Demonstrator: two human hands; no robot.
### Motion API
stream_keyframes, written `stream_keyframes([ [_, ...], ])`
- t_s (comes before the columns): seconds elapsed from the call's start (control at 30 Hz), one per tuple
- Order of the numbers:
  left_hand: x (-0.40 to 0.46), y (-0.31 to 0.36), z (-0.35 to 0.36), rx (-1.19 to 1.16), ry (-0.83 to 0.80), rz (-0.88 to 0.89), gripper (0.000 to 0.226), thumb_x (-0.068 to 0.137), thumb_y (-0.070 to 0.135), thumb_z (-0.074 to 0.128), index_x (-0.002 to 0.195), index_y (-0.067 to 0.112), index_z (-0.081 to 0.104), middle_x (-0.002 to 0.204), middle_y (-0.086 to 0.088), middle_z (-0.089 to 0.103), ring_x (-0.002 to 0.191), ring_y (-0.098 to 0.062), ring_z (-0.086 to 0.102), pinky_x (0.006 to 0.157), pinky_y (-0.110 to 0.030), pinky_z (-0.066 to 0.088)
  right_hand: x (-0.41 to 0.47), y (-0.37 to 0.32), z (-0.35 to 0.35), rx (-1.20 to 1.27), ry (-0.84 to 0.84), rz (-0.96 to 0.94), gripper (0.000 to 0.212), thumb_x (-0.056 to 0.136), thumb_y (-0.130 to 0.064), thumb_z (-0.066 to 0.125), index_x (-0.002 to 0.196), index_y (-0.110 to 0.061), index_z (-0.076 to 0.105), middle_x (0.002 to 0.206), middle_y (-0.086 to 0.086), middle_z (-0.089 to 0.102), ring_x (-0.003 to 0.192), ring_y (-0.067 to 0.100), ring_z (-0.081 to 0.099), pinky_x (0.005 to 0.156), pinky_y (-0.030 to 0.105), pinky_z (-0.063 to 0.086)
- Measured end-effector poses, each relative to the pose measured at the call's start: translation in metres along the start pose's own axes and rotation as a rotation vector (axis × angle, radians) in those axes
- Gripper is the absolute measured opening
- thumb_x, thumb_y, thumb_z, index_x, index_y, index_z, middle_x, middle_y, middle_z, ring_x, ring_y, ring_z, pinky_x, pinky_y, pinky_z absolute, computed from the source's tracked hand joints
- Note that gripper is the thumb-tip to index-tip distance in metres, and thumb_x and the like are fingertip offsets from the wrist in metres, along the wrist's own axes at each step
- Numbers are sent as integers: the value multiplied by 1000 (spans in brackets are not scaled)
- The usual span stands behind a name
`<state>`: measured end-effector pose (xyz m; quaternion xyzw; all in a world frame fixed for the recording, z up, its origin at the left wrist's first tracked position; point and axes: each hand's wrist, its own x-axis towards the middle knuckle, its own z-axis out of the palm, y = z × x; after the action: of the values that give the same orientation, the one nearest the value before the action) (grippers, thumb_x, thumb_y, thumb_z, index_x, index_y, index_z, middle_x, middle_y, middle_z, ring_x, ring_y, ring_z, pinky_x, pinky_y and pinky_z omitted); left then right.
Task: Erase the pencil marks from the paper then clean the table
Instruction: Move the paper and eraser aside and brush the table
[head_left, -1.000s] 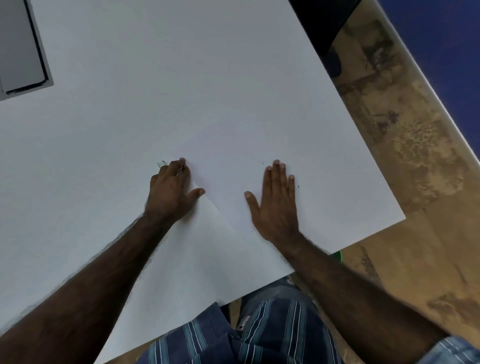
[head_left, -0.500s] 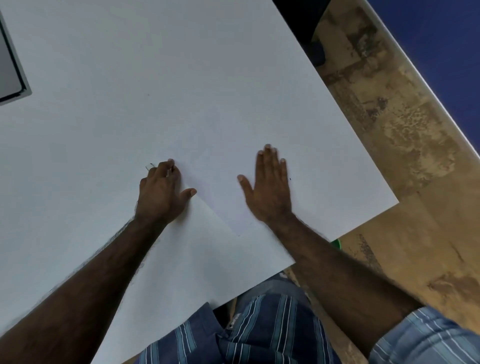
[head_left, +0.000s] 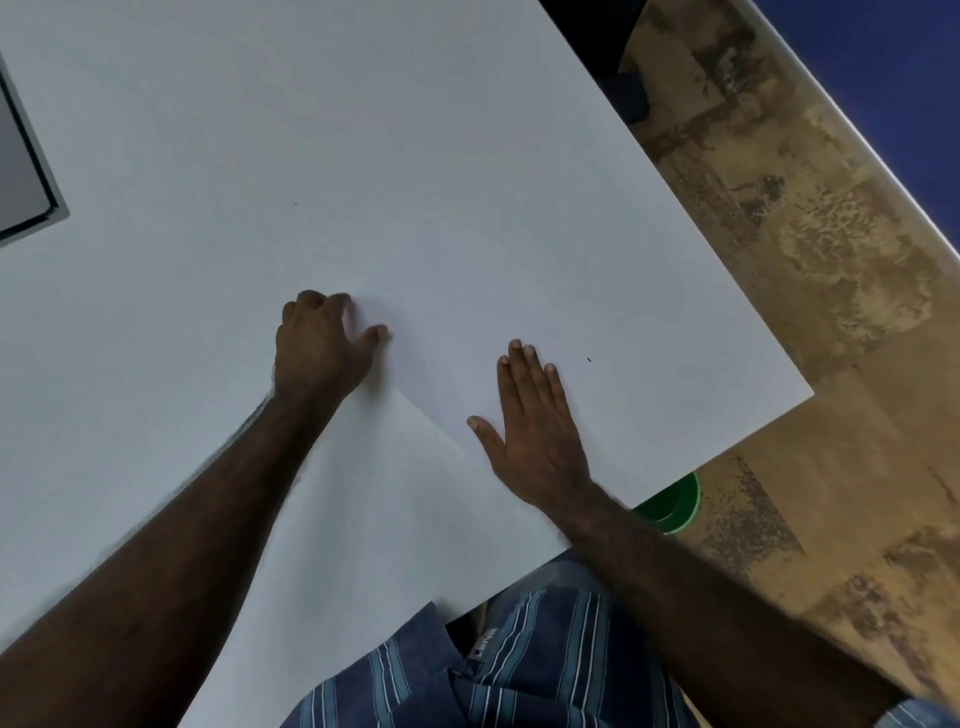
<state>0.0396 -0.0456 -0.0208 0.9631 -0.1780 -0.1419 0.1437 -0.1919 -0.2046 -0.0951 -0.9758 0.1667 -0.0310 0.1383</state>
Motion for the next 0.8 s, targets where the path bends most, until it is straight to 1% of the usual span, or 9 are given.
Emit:
stream_keyframes([
  [0.13,20,10,-1,-26,-59,-136,75,78,55,81,131,9,54,130,-18,51,127,-40,45,99,-50,45,-1,2,0,39,26,-15,82,112,-56,42,167,1,22,178,18,10,167,29,6,133,53,18],
  [0.23,35,9,2,-109,-121,-225,75,72,58,85,121,12,52,120,-12,59,122,-38,53,98,-47,48,-1,5,-1,57,44,-31,81,112,-54,44,167,1,23,178,18,11,167,28,6,133,54,19],
  [0.27,40,9,2,-141,-143,-240,67,71,59,85,110,14,53,108,-6,62,116,-37,58,91,-44,51,-1,5,-1,61,50,-29,80,112,-53,45,167,1,23,178,18,12,167,28,7,133,54,19],
  [0.3,43,9,1,-173,-161,-242,58,71,59,85,94,17,53,93,0,60,106,-36,62,79,-38,51,-1,4,-1,64,52,-25,80,112,-53,45,167,2,24,178,18,12,167,28,7,133,54,19],
  [0.33,44,11,-1,-204,-176,-232,54,71,57,86,79,18,49,78,3,55,93,-36,63,65,-33,46,-1,4,-1,65,51,-22,80,113,-53,45,167,2,24,178,18,12,167,28,7,133,54,19],
  [0.4,44,15,-5,-259,-190,-202,55,75,51,86,66,14,46,66,2,49,72,-29,56,54,-30,35,0,2,-2,69,46,-16,80,113,-53,44,167,1,23,178,17,12,167,28,7,133,54,19],
  [0.5,40,22,-12,-419,-150,-176,53,72,49,85,76,3,59,72,-2,55,67,-21,52,56,-29,37,1,0,-5,119,51,16,78,112,-53,42,167,0,26,178,16,14,167,27,8,133,53,21],
  [0.63,23,40,-36,-611,-72,-75,27,82,30,83,102,13,73,91,4,71,75,-8,64,62,-22,46,2,-5,-16,231,118,100,73,112,-50,47,165,-2,34,177,14,20,166,24,12,134,46,22],
  [0.8,7,59,-73,-745,9,38,20,81,25,83,99,18,77,90,6,76,75,-5,67,67,-25,53,-3,-5,-29,337,253,157,60,111,-38,54,158,0,46,171,14,36,163,26,27,128,49,34],
])
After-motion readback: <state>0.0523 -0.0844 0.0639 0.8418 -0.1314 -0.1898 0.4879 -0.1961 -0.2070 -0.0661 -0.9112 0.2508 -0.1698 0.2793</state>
